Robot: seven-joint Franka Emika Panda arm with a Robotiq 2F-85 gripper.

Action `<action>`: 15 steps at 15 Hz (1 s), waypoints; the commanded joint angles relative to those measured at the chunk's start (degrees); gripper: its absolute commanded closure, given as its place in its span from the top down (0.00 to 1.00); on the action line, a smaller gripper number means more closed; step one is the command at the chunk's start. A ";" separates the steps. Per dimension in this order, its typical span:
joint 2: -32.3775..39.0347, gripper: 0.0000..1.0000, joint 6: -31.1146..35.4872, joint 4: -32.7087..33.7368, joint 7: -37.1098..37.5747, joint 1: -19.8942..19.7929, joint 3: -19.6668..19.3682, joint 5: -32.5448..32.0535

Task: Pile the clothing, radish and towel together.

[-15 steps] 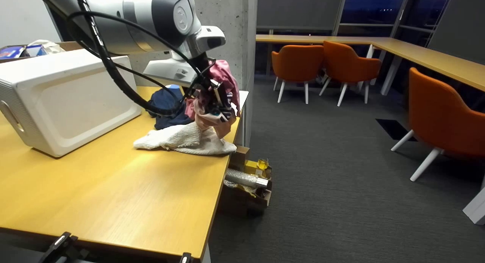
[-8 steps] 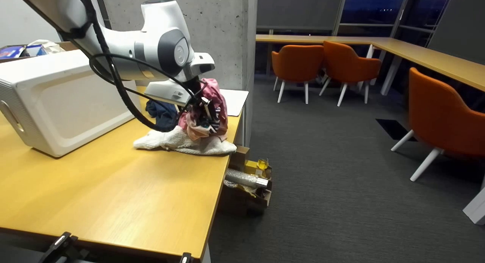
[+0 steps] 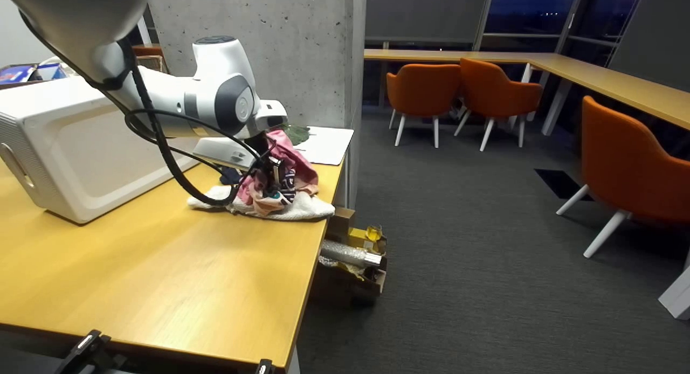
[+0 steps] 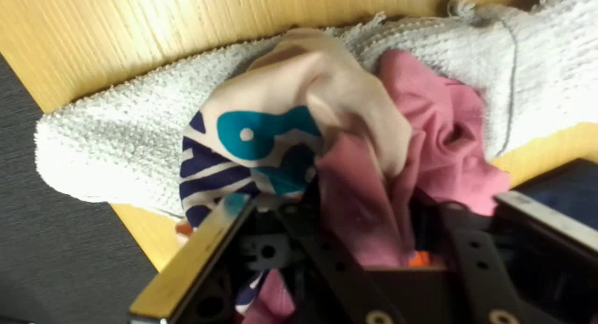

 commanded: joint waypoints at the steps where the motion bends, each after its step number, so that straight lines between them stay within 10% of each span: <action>1: -0.13 0.66 -1.36 1.56 -1.66 -0.01 0.58 2.24; 6: -0.09 1.00 -1.01 1.74 -1.93 -0.30 0.97 2.54; 15: 3.64 1.00 -5.41 5.08 -4.12 -0.97 3.01 4.48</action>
